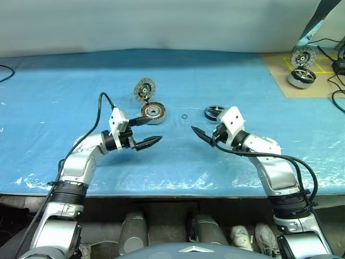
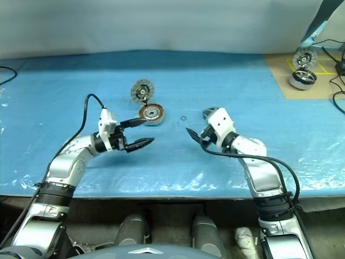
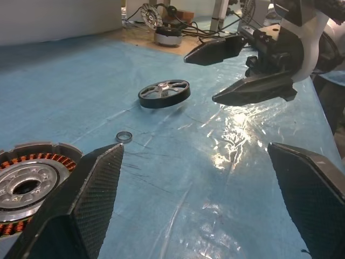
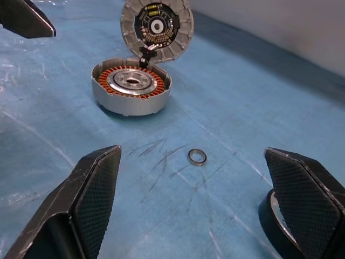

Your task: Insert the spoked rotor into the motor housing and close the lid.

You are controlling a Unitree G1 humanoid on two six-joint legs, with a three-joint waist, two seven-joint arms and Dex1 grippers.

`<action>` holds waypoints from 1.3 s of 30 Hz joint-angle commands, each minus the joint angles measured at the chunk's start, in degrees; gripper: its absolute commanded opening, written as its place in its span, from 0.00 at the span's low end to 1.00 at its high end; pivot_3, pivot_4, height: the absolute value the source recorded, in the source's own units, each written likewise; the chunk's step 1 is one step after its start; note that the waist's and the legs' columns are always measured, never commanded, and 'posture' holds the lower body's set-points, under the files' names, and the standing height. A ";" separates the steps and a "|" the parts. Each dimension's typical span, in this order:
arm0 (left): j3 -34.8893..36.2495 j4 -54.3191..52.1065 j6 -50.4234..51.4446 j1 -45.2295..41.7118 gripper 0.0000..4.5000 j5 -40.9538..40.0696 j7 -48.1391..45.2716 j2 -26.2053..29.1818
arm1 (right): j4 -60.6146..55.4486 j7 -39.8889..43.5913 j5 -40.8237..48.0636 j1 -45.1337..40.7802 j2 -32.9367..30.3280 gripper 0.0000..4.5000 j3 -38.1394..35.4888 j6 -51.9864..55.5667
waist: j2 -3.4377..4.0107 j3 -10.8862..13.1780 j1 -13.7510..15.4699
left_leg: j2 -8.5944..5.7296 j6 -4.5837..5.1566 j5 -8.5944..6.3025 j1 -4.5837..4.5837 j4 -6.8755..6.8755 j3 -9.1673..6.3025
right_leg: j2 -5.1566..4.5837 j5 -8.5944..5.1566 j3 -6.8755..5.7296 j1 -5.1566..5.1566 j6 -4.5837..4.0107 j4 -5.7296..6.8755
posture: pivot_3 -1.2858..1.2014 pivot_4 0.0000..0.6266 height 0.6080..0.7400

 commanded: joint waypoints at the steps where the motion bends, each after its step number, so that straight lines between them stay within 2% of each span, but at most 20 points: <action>1: 1.64 -1.58 2.29 -1.00 1.00 -1.61 0.93 0.50 | -3.30 0.41 2.40 -0.48 0.09 1.00 0.10 3.40 | 0.00 0.00 0.01 | 0.00 0.01 0.00 0.00 0.00 0.00 | -0.01 0.00 0.00 0.00 -0.01 0.00 | 0.52 0.24 1.00; 13: 0.80 -0.41 -0.85 -3.44 1.00 3.23 7.81 -2.36 | 1.59 -0.60 -1.29 -2.11 -2.85 1.00 0.34 -1.24 | 0.00 0.00 0.07 | -0.01 0.03 0.02 -0.05 0.02 -0.01 | -0.03 -0.01 -0.02 0.00 -0.01 0.00 | 0.52 0.24 1.00; 24: 1.36 1.13 1.60 -5.90 1.00 1.70 4.26 -0.22 | -0.65 -1.87 -0.50 -1.05 -0.93 1.00 0.90 -1.32 | 0.00 0.00 -0.01 | -0.02 0.22 0.13 -0.11 0.00 -0.01 | -0.03 0.03 -0.05 -0.07 0.04 0.02 | 0.52 0.24 1.00; 39: 2.12 7.66 -1.71 -8.45 1.00 3.34 2.90 1.02 | -1.67 -0.69 -1.48 -1.04 -2.06 1.00 2.48 -0.93 | 0.00 0.00 0.08 | -0.02 0.23 0.14 -0.12 0.01 -0.02 | -0.04 0.00 -0.05 -0.07 0.00 0.03 | 0.52 0.24 1.00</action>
